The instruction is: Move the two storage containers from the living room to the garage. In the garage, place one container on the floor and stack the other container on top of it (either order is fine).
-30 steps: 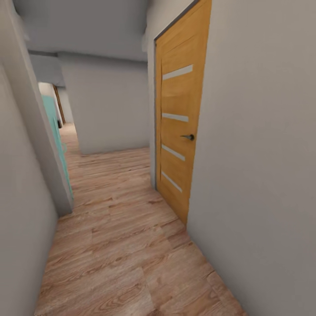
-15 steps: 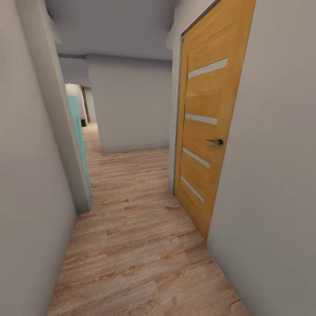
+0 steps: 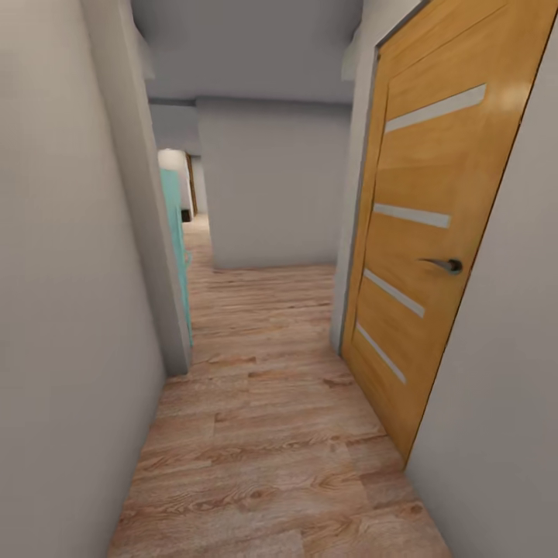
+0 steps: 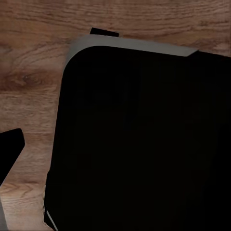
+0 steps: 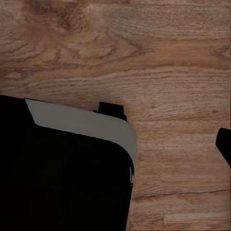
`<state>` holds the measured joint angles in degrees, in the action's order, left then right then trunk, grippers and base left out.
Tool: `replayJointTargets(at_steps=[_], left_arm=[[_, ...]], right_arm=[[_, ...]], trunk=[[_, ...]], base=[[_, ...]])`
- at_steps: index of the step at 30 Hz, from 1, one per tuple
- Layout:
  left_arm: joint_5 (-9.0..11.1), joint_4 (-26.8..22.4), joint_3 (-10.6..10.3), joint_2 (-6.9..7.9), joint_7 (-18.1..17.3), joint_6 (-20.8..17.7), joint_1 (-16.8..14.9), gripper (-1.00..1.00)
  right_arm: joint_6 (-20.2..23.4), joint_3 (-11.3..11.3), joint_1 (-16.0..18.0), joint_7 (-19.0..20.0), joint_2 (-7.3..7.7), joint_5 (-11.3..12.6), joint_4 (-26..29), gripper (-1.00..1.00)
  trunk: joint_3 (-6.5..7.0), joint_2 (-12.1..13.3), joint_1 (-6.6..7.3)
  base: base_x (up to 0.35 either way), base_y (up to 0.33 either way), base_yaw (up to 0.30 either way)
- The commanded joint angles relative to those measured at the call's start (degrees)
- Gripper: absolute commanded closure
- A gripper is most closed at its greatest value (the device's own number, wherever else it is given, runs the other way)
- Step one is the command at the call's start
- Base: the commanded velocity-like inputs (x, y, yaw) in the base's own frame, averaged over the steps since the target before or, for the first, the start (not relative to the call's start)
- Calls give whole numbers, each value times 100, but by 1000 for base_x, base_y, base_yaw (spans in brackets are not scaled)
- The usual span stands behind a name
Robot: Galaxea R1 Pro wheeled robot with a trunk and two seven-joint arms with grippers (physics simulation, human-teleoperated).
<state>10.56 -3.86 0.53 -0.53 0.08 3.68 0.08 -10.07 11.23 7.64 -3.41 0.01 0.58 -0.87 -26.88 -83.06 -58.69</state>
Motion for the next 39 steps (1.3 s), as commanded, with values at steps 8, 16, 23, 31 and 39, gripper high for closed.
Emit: replayJointTargets(at_steps=[8,16,23,31,39], left_arm=[[34,-2,1,-4,2,6,1,-100],[34,-4,0,-4,9,1,1,-100],[34,-10,6,-13,10,1,1,-100],[34,-10,7,-25,10,1,1,-100],[34,-8,6,-26,3,9,1,-100]], right_arm=[[-21,37,4,-12,7,9,-9,-100],[-20,37,3,16,11,12,-43,-100],[-13,54,1,37,24,-18,-69,-100],[-12,81,1,43,45,-65,-71,-100],[-18,89,4,50,49,-76,-71,-100]], trunk=[[-5,-2,-3],[-5,-2,-3],[-5,-2,-3],[-5,-2,-3],[-5,-2,-3]], base=[[321,0,278],[321,0,254],[321,-28,67],[321,-130,3],[321,-142,0]])
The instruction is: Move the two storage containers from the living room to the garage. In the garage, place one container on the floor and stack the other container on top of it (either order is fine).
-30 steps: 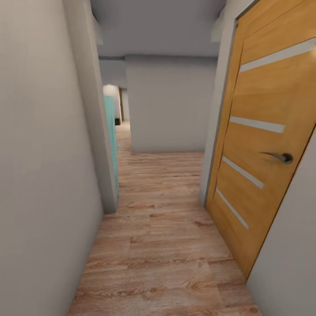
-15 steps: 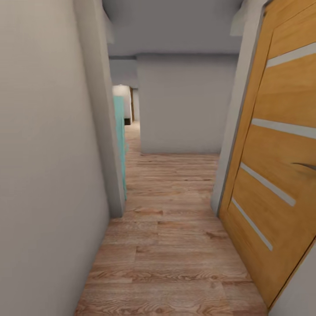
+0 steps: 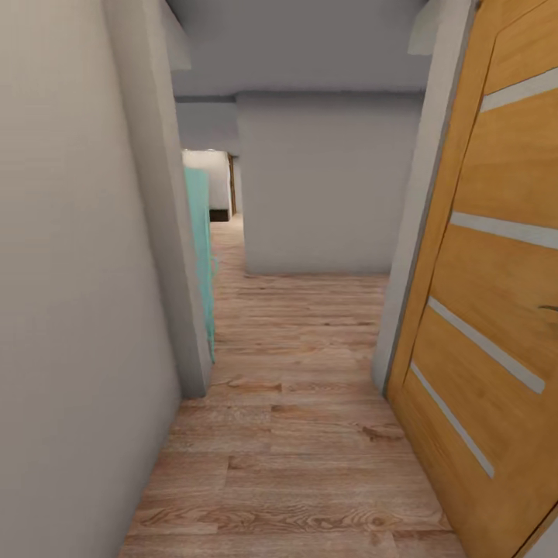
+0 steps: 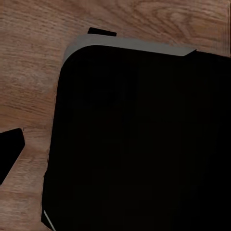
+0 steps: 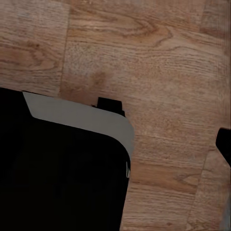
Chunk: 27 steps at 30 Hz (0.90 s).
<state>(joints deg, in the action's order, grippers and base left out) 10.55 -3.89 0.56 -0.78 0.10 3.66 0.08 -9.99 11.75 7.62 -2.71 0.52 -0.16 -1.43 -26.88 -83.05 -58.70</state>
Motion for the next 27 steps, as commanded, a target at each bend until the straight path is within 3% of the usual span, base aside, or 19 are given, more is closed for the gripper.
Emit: replayJointTargets(at_steps=[1,27], left_arm=[[35,-5,0,1,0,11,1,-100],[42,-6,-3,16,-1,-43,1,-100]], right_arm=[[-28,38,7,-19,-4,-2,-15,-100],[-37,47,6,-27,7,-10,-15,-100]], trunk=[[-5,-2,-3],[-5,-2,-3]], base=[[321,-142,0],[321,-101,0]])
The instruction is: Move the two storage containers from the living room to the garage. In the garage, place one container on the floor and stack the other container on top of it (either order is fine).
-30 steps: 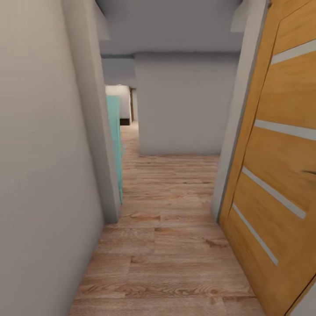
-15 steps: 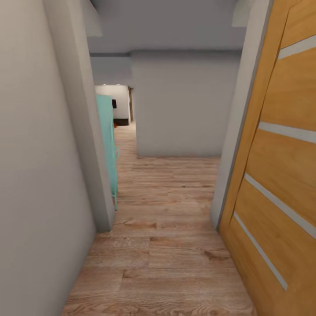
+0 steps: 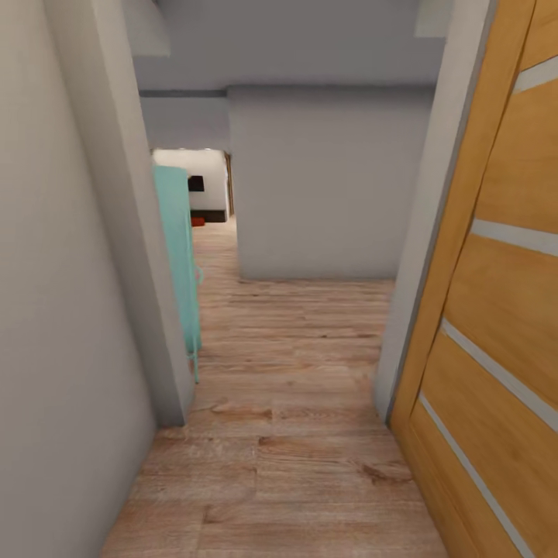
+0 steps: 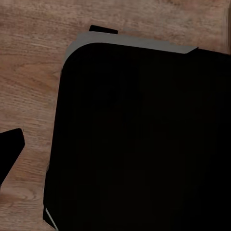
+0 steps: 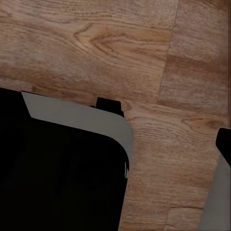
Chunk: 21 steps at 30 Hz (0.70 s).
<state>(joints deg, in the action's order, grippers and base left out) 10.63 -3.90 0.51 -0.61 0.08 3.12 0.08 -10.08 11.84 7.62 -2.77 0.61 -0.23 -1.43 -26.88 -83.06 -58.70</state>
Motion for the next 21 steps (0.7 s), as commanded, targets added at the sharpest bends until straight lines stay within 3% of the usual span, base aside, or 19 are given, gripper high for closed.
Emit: replayJointTargets(at_steps=[1,21], left_arm=[[35,-5,2,-1,2,7,1,-100],[36,-5,2,0,1,4,1,-100]], right_arm=[[-28,38,6,-21,0,-3,-15,-100],[-20,47,3,-29,-6,-3,-15,-100]], trunk=[[-5,-2,-3],[-5,-2,-3]], base=[[321,-9,0],[322,-1,0]])
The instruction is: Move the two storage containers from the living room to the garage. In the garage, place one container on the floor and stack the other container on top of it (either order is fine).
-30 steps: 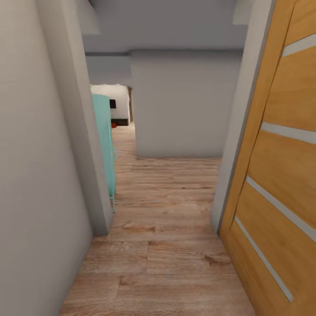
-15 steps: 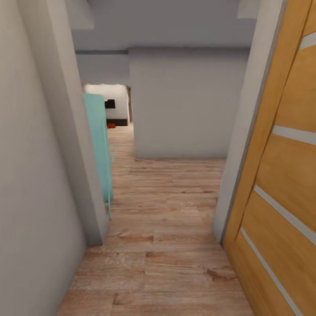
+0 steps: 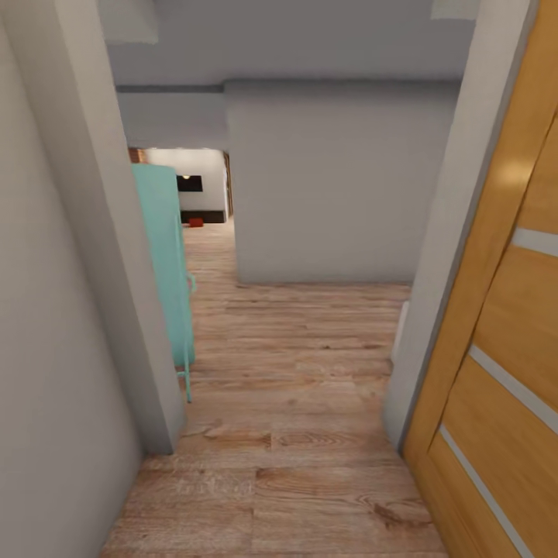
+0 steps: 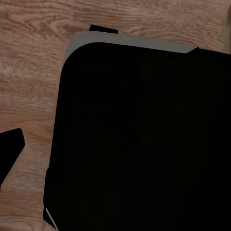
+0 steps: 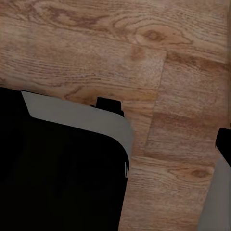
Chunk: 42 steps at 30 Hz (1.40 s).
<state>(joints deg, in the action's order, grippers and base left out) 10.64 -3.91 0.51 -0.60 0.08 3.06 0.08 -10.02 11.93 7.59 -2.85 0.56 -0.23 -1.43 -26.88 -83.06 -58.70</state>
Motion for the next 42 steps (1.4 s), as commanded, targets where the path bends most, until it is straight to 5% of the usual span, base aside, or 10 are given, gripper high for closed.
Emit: replayJointTargets(at_steps=[1,42], left_arm=[[35,-5,2,-1,1,10,1,-100],[26,-268,2,-13,3,-324,1,-100]], right_arm=[[-28,38,6,-22,0,-3,-15,-100],[-27,19,-38,-2,10,-16,-37,-100]], trunk=[[-5,-2,-3],[-5,-2,-3]], base=[[322,0,0],[322,0,0]])
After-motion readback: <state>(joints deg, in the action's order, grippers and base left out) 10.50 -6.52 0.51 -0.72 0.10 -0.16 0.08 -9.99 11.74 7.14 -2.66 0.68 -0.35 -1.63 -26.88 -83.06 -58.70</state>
